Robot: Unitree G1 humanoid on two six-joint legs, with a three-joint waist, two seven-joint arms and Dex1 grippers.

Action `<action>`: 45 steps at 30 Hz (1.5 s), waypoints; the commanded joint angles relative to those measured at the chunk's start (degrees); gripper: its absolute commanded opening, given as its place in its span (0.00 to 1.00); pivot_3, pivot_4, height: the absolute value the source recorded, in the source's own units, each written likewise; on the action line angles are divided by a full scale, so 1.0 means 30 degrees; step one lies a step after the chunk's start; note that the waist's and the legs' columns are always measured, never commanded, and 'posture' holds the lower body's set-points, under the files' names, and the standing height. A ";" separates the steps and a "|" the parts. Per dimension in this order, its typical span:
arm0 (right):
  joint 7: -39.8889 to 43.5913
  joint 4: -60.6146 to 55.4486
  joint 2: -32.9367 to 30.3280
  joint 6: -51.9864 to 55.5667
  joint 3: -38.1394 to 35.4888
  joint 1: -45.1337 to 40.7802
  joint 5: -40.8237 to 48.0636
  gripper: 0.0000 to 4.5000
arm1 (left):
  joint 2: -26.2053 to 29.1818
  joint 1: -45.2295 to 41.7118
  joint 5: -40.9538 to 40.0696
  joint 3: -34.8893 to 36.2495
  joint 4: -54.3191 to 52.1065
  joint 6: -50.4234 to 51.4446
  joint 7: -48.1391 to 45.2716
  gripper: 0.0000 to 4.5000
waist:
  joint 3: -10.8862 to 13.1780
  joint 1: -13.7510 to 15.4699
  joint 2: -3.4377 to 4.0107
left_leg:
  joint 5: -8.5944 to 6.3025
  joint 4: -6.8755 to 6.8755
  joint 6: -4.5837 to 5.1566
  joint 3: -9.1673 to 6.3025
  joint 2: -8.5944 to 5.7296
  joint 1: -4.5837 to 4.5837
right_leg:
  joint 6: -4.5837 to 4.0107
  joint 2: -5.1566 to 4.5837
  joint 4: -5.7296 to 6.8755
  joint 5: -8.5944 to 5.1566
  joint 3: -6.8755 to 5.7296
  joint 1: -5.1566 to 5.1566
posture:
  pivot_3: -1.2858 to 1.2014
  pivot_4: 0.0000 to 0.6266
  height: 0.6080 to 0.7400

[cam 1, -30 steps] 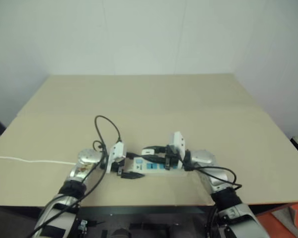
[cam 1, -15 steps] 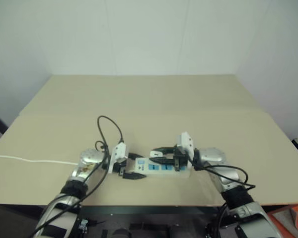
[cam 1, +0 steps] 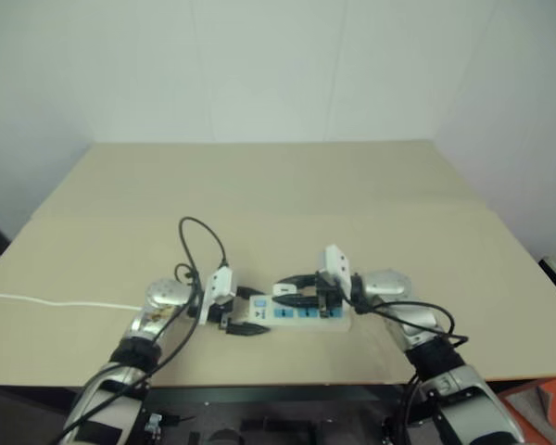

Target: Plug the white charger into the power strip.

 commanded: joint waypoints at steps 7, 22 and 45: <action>0.0288 0.1257 -0.0387 0.1323 0.1315 0.0976 -0.1574 0.26 | 0.0510 0.0230 0.0559 -0.0094 0.0092 -0.0001 -0.0178 0.73 | -0.0014 0.0001 -0.0016 | 0.0000 -0.0004 0.0000 0.0003 0.0001 0.0006 | -0.0001 0.0000 0.0000 -0.0004 0.0001 0.0002 | 0.52 0.24 1.00; -0.0473 -0.0402 -0.0142 0.1703 0.0877 0.1134 -0.1710 0.99 | 0.0095 0.0227 0.0517 -0.0085 0.0062 0.0148 0.0118 0.73 | -0.0038 0.0005 -0.0059 | -0.0002 -0.0013 -0.0001 0.0003 0.0002 -0.0006 | -0.0004 0.0001 -0.0004 -0.0013 0.0001 -0.0010 | 0.52 0.24 1.00; -0.1100 -1.0513 -0.6404 0.5060 -0.6462 0.5274 0.2816 1.00 | 0.4345 0.0096 -0.3521 0.2651 -0.7343 0.5655 -0.2445 0.99 | 0.0187 0.0072 -0.0078 | 0.0000 0.0008 -0.0001 0.0002 0.0003 -0.0388 | -0.0049 -0.0004 0.0021 0.0018 0.0007 -0.0388 | 0.52 0.24 1.00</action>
